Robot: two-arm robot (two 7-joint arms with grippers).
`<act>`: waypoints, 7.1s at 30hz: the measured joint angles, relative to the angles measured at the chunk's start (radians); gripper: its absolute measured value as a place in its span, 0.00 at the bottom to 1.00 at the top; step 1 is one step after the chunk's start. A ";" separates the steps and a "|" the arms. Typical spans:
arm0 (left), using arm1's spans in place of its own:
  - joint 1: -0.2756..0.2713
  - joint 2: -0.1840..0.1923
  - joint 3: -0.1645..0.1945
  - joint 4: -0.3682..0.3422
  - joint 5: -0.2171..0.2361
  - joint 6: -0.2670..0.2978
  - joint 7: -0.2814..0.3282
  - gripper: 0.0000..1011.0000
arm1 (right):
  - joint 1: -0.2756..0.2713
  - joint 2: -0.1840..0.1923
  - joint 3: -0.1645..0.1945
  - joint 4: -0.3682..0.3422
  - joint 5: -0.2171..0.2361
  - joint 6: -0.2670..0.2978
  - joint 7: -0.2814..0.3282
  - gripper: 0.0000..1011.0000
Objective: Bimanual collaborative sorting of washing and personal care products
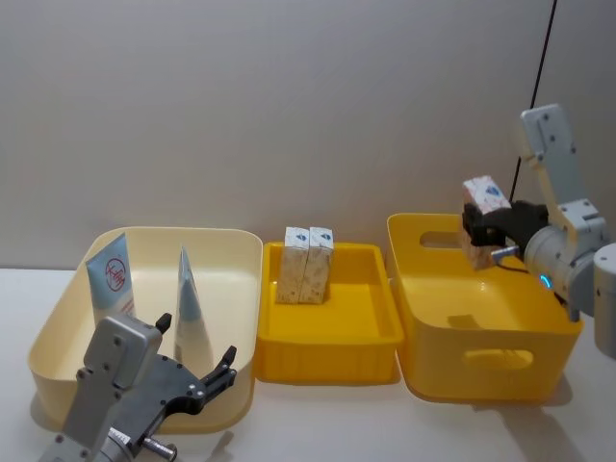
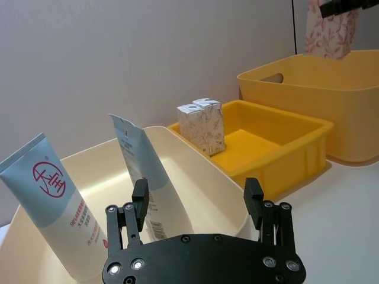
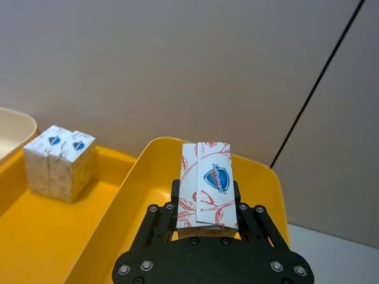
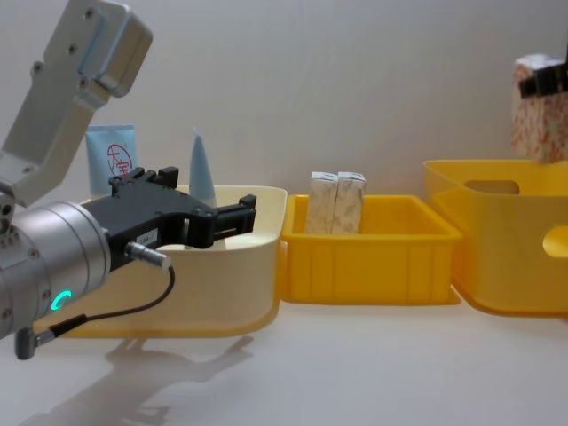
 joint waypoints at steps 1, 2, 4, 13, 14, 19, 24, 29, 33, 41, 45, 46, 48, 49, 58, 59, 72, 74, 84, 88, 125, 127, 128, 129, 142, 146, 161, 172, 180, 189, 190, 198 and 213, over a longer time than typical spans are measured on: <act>0.000 0.000 0.000 0.000 0.000 0.000 0.000 0.99 | 0.005 0.002 0.000 0.015 0.006 0.004 0.016 0.40; 0.000 0.000 0.000 0.000 0.000 0.000 0.000 0.99 | 0.008 0.002 0.000 0.022 0.009 0.005 0.024 0.40; 0.000 0.000 0.000 0.000 0.000 0.000 0.000 0.99 | 0.018 0.002 -0.001 0.049 0.019 0.009 0.051 0.40; 0.000 0.000 0.000 0.000 0.000 0.000 0.000 0.99 | 0.046 -0.003 -0.006 0.122 0.043 0.015 0.117 0.42; 0.000 0.000 0.000 0.000 0.000 0.000 0.000 0.99 | 0.049 -0.005 -0.006 0.130 0.046 0.015 0.125 0.46; 0.000 0.000 0.000 0.000 0.000 0.000 0.000 0.99 | 0.058 -0.006 -0.008 0.154 0.053 0.017 0.146 0.60; 0.000 0.000 0.000 0.000 0.000 0.000 0.000 0.99 | 0.064 -0.008 -0.008 0.167 0.058 0.018 0.158 0.79; 0.000 0.000 0.000 0.000 0.000 0.000 0.000 0.99 | 0.068 -0.009 -0.009 0.178 0.061 0.019 0.168 0.91; 0.000 0.000 0.000 0.000 0.000 0.000 0.000 0.99 | 0.070 -0.009 -0.009 0.183 0.062 0.019 0.172 0.99; -0.010 0.000 -0.003 0.000 0.000 0.004 -0.011 0.99 | 0.073 -0.010 -0.010 0.191 0.064 0.020 0.179 0.99; -0.026 -0.001 -0.004 0.004 -0.001 0.008 -0.025 0.99 | 0.073 -0.010 -0.010 0.193 0.065 0.021 0.181 0.99; -0.033 -0.002 -0.004 0.008 -0.001 0.009 -0.031 0.99 | 0.073 -0.010 -0.010 0.193 0.065 0.021 0.181 0.99; -0.039 -0.003 -0.004 0.013 -0.001 0.010 -0.036 0.99 | 0.073 -0.010 -0.010 0.194 0.065 0.021 0.181 0.99; -0.043 -0.004 -0.004 0.015 -0.001 0.011 -0.040 0.99 | 0.074 -0.010 -0.010 0.194 0.065 0.021 0.182 0.99; -0.078 -0.021 -0.009 0.048 -0.009 0.014 -0.067 0.99 | 0.074 -0.010 -0.010 0.196 0.066 0.020 0.184 0.99; -0.080 -0.023 -0.011 0.051 -0.010 0.014 -0.068 0.99 | 0.074 -0.010 -0.010 0.196 0.066 0.020 0.184 0.99; -0.114 -0.059 -0.046 0.130 -0.053 -0.011 -0.098 0.99 | 0.075 -0.010 -0.010 0.197 0.066 0.020 0.185 0.99; -0.122 -0.065 -0.052 0.148 -0.059 -0.017 -0.105 0.99 | 0.075 -0.010 -0.010 0.198 0.066 0.020 0.185 0.99; -0.163 -0.090 -0.067 0.218 -0.082 -0.034 -0.140 0.99 | 0.075 -0.010 -0.010 0.198 0.066 0.020 0.185 0.99; -0.179 -0.098 -0.070 0.244 -0.086 -0.036 -0.154 0.99 | 0.075 -0.010 -0.010 0.198 0.066 0.020 0.185 0.99; -0.274 -0.100 -0.059 0.359 -0.031 0.027 -0.221 0.99 | 0.075 -0.010 -0.010 0.198 0.066 0.020 0.185 0.99; -0.278 -0.101 -0.058 0.363 -0.030 0.028 -0.224 0.99 | 0.075 -0.010 -0.010 0.198 0.066 0.020 0.185 0.99; -0.279 -0.102 -0.058 0.365 -0.029 0.028 -0.225 0.99 | 0.075 -0.010 -0.010 0.198 0.066 0.020 0.185 0.99; -0.281 -0.102 -0.058 0.368 -0.028 0.028 -0.226 0.99 | 0.075 -0.010 -0.010 0.198 0.066 0.020 0.185 0.99; -0.292 -0.104 -0.056 0.381 -0.025 0.029 -0.233 0.89 | 0.075 -0.010 -0.010 0.198 0.066 0.020 0.185 0.99; -0.293 -0.104 -0.056 0.384 -0.024 0.030 -0.235 0.77 | 0.075 -0.010 -0.010 0.198 0.066 0.020 0.185 0.99; -0.296 -0.105 -0.056 0.387 -0.023 0.030 -0.237 0.31 | 0.075 -0.010 -0.010 0.198 0.066 0.020 0.185 0.99; -0.297 -0.105 -0.056 0.388 -0.023 0.030 -0.238 0.23 | 0.075 -0.010 -0.010 0.198 0.066 0.020 0.185 0.99; -0.297 -0.105 -0.056 0.389 -0.023 0.030 -0.238 0.23 | 0.075 -0.010 -0.010 0.198 0.066 0.020 0.185 0.99; -0.297 -0.105 -0.056 0.389 -0.023 0.030 -0.238 0.23 | 0.075 -0.010 -0.010 0.198 0.066 0.020 0.185 0.99; -0.297 -0.105 -0.056 0.389 -0.023 0.030 -0.238 0.23 | 0.075 -0.010 -0.010 0.198 0.066 0.020 0.185 0.99; -0.297 -0.105 -0.057 0.387 -0.020 0.029 -0.238 0.23 | 0.075 -0.010 -0.010 0.198 0.066 0.020 0.185 0.99; -0.311 -0.110 -0.081 0.353 -0.015 -0.025 -0.241 0.23 | 0.075 -0.010 -0.010 0.197 0.066 0.020 0.185 0.99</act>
